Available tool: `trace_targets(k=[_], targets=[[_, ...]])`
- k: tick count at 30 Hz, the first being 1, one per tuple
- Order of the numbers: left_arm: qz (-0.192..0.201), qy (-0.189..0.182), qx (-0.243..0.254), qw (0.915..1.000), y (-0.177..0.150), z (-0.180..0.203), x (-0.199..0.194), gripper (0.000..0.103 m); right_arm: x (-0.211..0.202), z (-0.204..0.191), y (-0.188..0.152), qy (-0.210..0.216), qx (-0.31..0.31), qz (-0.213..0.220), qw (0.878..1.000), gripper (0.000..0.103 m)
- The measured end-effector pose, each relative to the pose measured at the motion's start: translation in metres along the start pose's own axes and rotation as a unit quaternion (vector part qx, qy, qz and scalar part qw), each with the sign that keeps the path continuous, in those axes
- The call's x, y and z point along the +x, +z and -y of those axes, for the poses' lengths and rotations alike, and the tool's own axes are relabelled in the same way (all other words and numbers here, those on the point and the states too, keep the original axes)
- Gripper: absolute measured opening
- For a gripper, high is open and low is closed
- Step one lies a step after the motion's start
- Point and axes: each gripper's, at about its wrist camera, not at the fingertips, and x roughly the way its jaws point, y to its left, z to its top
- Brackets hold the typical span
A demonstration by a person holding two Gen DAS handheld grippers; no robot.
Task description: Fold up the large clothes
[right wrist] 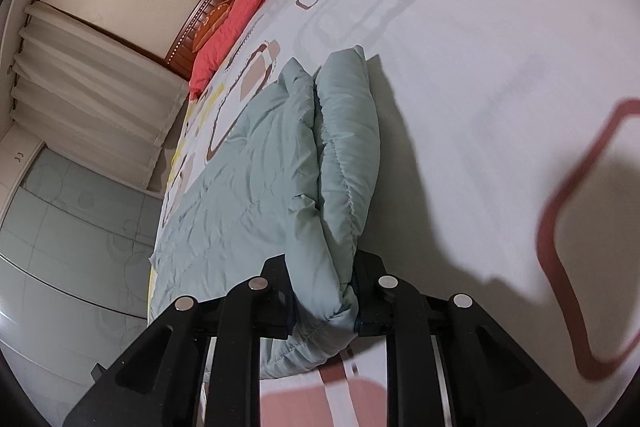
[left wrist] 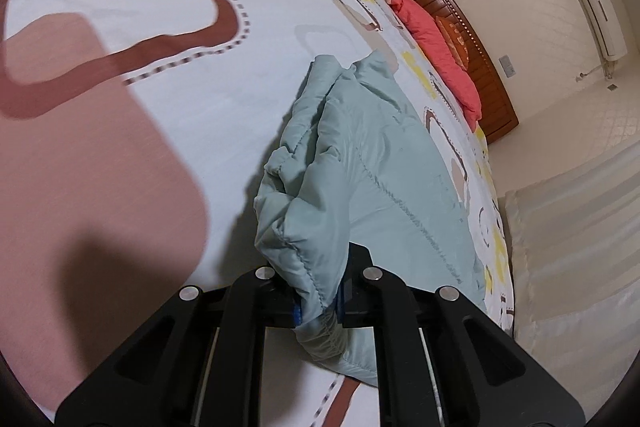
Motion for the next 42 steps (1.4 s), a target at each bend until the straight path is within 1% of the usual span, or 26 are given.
trace_targets(k=[9, 13, 16, 19, 20, 21, 22, 23, 24, 26, 27, 28, 29, 32, 35, 36, 39, 40, 42], targets=[[-0.002, 0.000, 0.004, 1.0000, -0.012, -0.014, -0.018, 0.011, -0.008, 0.004, -0.010, -0.002, -0.002, -0.001, 1.000, 0.020], [-0.004, 0.001, 0.006, 1.0000, -0.015, -0.012, -0.016, 0.011, -0.003, 0.003, -0.007, -0.004, -0.005, -0.002, 1.000, 0.020], [-0.008, 0.002, 0.010, 0.9999, -0.015, -0.014, -0.013, 0.012, 0.000, 0.005, -0.007, -0.007, -0.006, -0.006, 1.000, 0.022], [-0.008, 0.005, 0.015, 0.9998, -0.014, -0.016, -0.013, 0.018, 0.002, 0.007, -0.006, -0.009, -0.004, -0.006, 1.000, 0.027], [-0.006, 0.007, 0.014, 0.9999, -0.013, -0.017, -0.014, 0.023, 0.003, 0.008, -0.006, -0.011, -0.005, -0.006, 1.000, 0.030], [-0.006, 0.008, 0.012, 0.9999, -0.014, -0.020, -0.015, 0.031, 0.003, 0.008, -0.006, -0.014, -0.004, -0.005, 1.000, 0.034], [-0.006, 0.010, 0.011, 0.9999, -0.014, -0.023, -0.017, 0.034, 0.002, 0.010, -0.007, -0.015, -0.003, -0.005, 1.000, 0.036], [-0.006, 0.011, 0.008, 0.9999, -0.013, -0.025, -0.018, 0.043, 0.002, 0.012, -0.008, -0.015, -0.002, -0.004, 1.000, 0.041], [-0.004, 0.012, 0.001, 0.9999, -0.012, -0.029, -0.020, 0.050, 0.003, 0.014, -0.007, -0.014, 0.001, -0.003, 1.000, 0.044], [0.002, 0.010, -0.012, 0.9999, -0.008, -0.035, -0.024, 0.055, 0.002, 0.018, -0.006, -0.010, 0.004, -0.003, 1.000, 0.047], [0.005, 0.006, -0.017, 0.9998, -0.005, -0.038, -0.026, 0.060, 0.002, 0.019, -0.004, -0.008, 0.005, 0.000, 1.000, 0.051], [0.006, 0.004, -0.018, 0.9998, -0.003, -0.039, -0.026, 0.062, 0.002, 0.021, -0.003, -0.007, 0.004, 0.002, 1.000, 0.053], [0.006, 0.003, -0.017, 0.9998, -0.001, -0.040, -0.026, 0.062, 0.001, 0.022, -0.002, -0.006, 0.004, 0.005, 1.000, 0.055], [0.004, 0.007, -0.011, 0.9999, 0.002, -0.042, -0.021, 0.062, 0.003, 0.023, 0.002, -0.006, 0.003, 0.009, 1.000, 0.055], [0.004, 0.014, 0.000, 0.9999, 0.003, -0.043, -0.017, 0.046, 0.006, 0.024, 0.003, -0.017, -0.010, 0.012, 1.000, 0.053], [0.004, 0.014, 0.001, 0.9999, 0.004, -0.044, -0.015, 0.045, 0.007, 0.022, 0.004, -0.023, -0.018, 0.014, 0.999, 0.053], [0.002, 0.012, 0.005, 0.9999, 0.006, -0.044, -0.017, 0.045, 0.006, 0.022, 0.006, -0.023, -0.021, 0.013, 0.999, 0.054], [0.002, 0.014, 0.008, 0.9999, 0.007, -0.045, -0.019, 0.046, 0.005, 0.022, 0.007, -0.022, -0.021, 0.012, 0.999, 0.054], [0.006, 0.020, 0.012, 0.9997, 0.009, -0.044, -0.022, 0.052, 0.002, 0.024, 0.009, -0.018, -0.017, 0.010, 1.000, 0.054]])
